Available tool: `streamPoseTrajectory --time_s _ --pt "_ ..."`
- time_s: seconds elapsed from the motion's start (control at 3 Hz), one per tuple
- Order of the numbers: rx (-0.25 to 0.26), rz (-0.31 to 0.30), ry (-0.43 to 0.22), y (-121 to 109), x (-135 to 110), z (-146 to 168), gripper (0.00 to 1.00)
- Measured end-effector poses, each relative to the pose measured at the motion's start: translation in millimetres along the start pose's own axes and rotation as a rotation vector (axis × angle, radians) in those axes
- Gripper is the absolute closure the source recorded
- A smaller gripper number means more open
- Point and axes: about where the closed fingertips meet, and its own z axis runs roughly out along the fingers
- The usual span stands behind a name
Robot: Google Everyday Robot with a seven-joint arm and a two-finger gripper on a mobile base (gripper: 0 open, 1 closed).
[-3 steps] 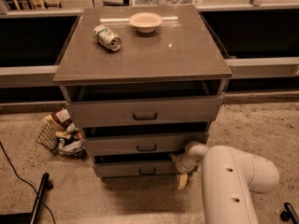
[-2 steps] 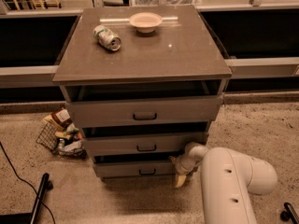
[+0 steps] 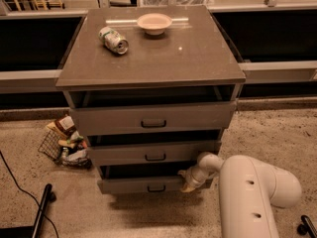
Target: Open bottom drawer
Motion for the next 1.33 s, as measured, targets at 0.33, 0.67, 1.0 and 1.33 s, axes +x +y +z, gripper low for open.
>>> streamPoseTrajectory --time_s 0.33,0.67,1.0,1.33 --pt "-0.026 -0.006 -0.030 12.3 -16.9 -19.4 0.89" --pt "-0.042 -0.027 -0.065 19.5 -27.2 -27.8 1.00" --pt "-0.042 -0.027 -0.065 19.6 -27.2 -27.8 0.81" --pt "-0.042 -0.027 -0.065 19.6 -27.2 -27.8 0.58"
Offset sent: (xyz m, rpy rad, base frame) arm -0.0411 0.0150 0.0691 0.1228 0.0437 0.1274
